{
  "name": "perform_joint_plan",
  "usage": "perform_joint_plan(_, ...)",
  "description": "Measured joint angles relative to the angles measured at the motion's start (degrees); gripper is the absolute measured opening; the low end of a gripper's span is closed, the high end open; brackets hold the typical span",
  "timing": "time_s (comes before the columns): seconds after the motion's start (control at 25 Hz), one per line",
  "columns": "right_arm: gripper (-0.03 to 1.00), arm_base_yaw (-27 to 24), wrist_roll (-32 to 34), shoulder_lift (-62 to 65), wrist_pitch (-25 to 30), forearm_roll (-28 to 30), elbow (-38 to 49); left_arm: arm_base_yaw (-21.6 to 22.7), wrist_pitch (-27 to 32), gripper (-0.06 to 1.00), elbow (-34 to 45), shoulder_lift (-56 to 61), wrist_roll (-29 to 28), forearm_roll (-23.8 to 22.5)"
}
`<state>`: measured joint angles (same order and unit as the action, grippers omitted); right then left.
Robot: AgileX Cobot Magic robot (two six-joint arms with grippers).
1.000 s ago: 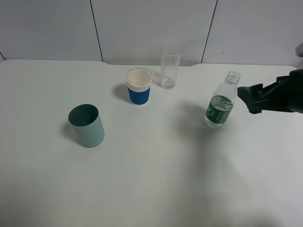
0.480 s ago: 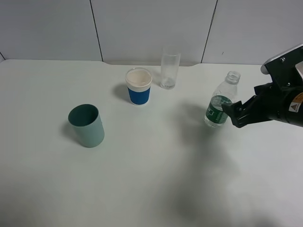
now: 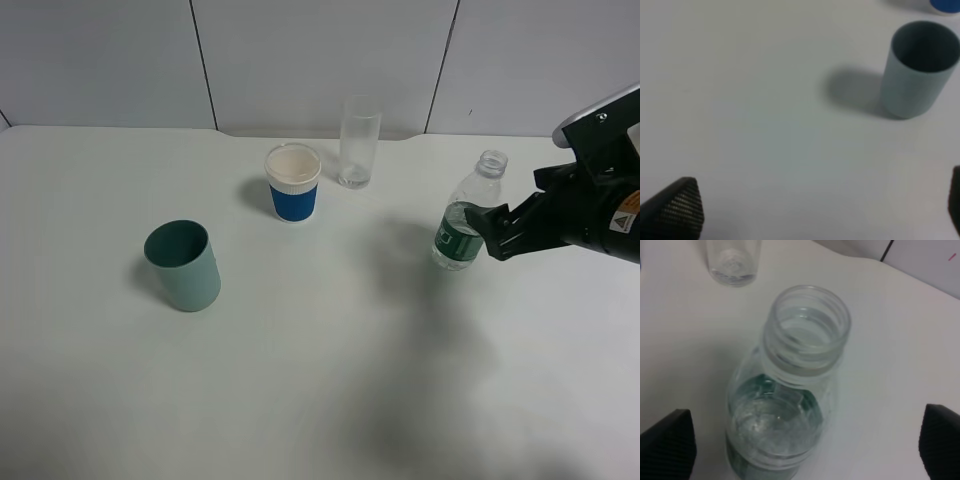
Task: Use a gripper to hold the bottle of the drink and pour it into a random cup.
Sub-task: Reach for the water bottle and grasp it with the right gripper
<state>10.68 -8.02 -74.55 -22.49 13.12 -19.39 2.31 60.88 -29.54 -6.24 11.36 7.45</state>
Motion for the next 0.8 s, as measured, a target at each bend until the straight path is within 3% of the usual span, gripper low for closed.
perform_joint_plan(0.44,0.88,-1.32,-0.26,-5.37,-4.59,2.74,-0.05,0.00,0.00,0.99,0.00,0.00,0.00,0.00)
perform_joint_plan(0.8,0.88,-1.32,0.04,-15.78,-13.03,3.56,-0.05,0.00,0.00,0.99,0.00,0.00,0.00,0.00)
